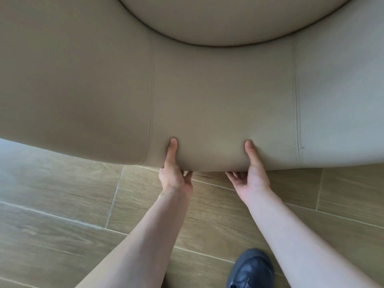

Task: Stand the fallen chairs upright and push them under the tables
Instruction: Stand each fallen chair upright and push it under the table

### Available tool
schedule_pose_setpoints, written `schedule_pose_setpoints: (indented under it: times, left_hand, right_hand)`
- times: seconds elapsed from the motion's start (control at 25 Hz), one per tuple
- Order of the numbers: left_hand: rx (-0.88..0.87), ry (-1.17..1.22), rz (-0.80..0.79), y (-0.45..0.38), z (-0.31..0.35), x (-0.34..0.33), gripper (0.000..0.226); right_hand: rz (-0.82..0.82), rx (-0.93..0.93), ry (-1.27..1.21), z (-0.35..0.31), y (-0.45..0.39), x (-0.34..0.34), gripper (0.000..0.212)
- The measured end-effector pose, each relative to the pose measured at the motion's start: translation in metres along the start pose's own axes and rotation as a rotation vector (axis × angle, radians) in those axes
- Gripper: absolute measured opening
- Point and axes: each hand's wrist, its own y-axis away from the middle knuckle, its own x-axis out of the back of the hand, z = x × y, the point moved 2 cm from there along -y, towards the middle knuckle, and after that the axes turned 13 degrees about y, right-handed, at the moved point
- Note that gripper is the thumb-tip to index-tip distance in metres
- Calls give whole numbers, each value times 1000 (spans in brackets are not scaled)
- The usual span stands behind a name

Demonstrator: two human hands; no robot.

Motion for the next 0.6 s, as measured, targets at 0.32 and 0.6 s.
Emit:
schedule_pose_setpoints:
  times: [0.32,0.6]
  left_hand:
    - [48,-58,184,135,45,30,57]
    - [38,-110,257,251,110,17,74]
  right_hand:
    - [36,-110,127,-5,138,36,66]
    - [104,-158,217,-40,276,25,85]
